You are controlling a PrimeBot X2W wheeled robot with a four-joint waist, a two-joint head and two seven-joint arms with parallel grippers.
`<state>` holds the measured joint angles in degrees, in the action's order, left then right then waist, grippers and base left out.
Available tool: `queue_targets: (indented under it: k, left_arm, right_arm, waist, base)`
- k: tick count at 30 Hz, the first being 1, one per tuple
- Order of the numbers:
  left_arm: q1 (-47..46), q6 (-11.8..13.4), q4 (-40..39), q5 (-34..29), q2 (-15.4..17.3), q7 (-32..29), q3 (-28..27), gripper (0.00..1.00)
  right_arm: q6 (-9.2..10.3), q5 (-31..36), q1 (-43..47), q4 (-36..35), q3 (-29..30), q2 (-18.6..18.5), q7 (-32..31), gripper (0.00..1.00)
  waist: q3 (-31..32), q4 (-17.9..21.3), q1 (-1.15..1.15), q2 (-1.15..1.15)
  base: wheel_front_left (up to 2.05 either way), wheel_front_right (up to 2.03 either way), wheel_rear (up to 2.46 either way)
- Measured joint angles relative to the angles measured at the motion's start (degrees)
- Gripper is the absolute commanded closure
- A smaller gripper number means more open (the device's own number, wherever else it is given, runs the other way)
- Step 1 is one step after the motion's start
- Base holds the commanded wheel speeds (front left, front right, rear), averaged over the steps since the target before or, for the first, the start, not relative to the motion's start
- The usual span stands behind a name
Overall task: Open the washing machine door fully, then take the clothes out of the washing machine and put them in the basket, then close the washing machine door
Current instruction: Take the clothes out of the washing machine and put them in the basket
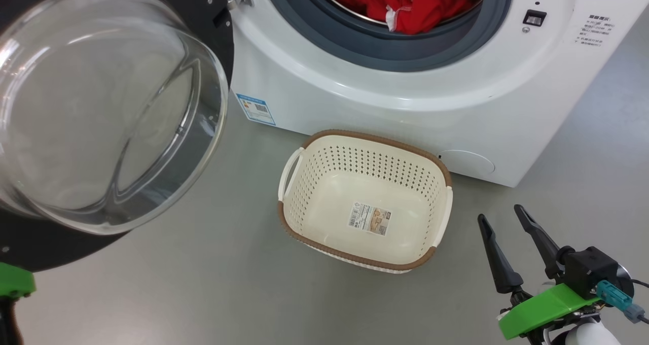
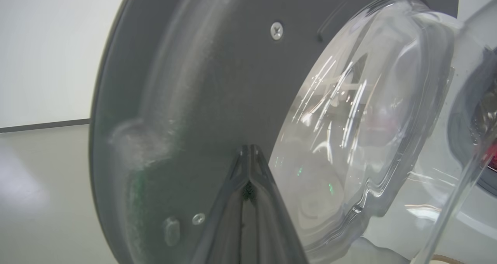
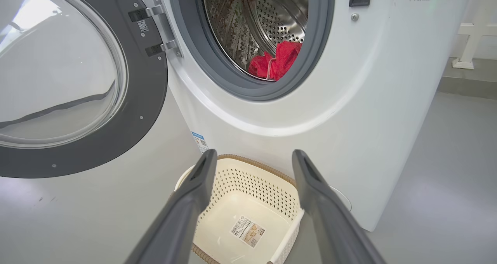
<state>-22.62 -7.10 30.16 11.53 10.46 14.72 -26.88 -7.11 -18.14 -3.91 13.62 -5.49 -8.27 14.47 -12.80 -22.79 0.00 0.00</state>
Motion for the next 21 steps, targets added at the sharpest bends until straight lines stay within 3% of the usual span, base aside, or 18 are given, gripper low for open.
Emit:
queue_targets:
  k: [21]
  left_arm:
    - [-6.1,-0.1,8.2,-3.5,1.8,0.0,-6.1,1.00]
  right_arm:
    - [0.00,0.1,-1.3,0.1,-0.1,-0.5,0.0,0.00]
  waist:
    - [-1.6,1.7,0.00,0.00]
  base:
    - [0.00,0.00,0.00]
